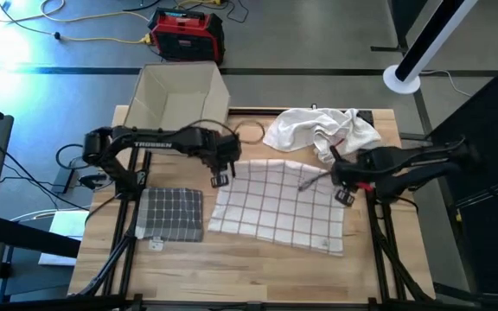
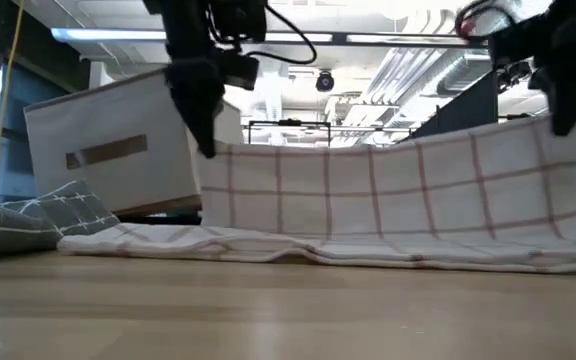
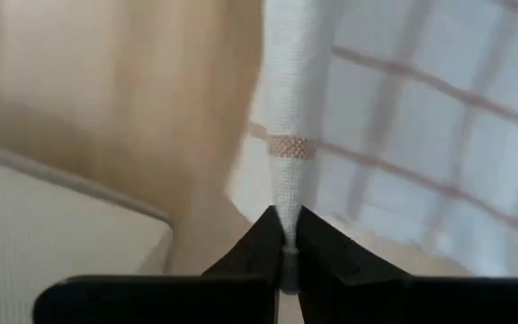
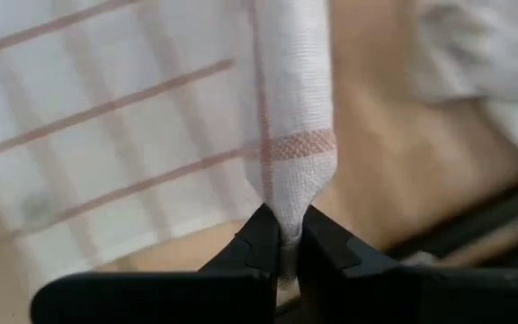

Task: Fold towel
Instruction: Fold the bottom white towel

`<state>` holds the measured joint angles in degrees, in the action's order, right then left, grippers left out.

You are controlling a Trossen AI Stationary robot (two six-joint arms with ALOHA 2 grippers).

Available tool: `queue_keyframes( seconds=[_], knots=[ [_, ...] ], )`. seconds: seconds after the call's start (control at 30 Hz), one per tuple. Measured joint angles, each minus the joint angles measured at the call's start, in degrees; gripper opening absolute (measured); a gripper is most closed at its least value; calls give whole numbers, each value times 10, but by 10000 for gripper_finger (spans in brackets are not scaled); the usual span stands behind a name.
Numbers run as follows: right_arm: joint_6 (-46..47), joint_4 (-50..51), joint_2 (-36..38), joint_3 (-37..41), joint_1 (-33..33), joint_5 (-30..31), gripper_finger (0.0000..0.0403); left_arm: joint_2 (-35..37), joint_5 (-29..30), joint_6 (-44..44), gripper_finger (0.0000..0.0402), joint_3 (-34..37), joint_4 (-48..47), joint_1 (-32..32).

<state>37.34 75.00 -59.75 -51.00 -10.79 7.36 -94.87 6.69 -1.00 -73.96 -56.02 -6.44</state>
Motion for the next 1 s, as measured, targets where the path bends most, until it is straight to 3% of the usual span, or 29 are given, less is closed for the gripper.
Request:
queue_keyframes(
  seconds=[0.3,0.57,0.9,1.0],
  knots=[
    [94,-136,-42,2,-221,-28,10,-3,24,-71,9,1,-10,134],
    [127,-122,-127,2,-324,-19,10,-10,63,-75,9,2,-17,159],
    [110,-133,-176,2,-359,-34,10,-56,-74,-59,10,1,13,176],
    [94,-154,-176,3,-360,-71,10,-64,-105,-59,10,1,13,175]
  ],
)
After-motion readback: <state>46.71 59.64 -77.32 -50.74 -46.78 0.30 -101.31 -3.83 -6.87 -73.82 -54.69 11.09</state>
